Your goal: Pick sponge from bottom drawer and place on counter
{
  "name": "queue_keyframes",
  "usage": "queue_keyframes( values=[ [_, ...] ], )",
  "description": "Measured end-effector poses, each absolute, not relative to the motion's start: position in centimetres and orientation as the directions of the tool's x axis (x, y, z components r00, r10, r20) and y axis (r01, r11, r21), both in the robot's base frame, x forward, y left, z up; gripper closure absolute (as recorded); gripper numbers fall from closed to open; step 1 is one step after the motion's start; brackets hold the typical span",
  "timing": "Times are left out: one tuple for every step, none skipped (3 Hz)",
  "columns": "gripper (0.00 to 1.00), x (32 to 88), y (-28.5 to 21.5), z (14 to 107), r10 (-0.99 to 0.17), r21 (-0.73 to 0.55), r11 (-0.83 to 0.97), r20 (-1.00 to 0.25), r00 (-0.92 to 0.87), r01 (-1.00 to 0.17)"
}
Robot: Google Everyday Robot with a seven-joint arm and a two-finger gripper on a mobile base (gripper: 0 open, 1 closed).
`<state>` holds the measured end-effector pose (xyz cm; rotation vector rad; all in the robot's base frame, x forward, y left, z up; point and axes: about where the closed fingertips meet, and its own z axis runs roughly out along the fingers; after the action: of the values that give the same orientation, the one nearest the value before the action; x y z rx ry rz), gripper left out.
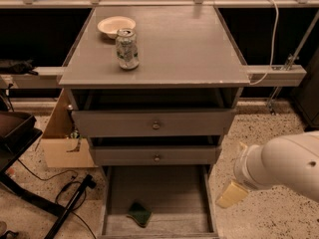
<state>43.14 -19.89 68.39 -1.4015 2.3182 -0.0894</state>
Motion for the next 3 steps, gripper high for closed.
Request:
queue_keyframes(
  values=[
    [0.00,43.7,-19.8,68.4,-0.846,-0.282,0.506,-0.346,-0.406,-0.815],
    [0.00,43.7,-19.8,69.0,-0.850,-0.300,0.505,-0.338,-0.405,-0.809],
    [0.00,44.9,-19.6,66.2,-0.855,-0.297,0.501,-0.315,-0.412,-0.813]
  ],
)
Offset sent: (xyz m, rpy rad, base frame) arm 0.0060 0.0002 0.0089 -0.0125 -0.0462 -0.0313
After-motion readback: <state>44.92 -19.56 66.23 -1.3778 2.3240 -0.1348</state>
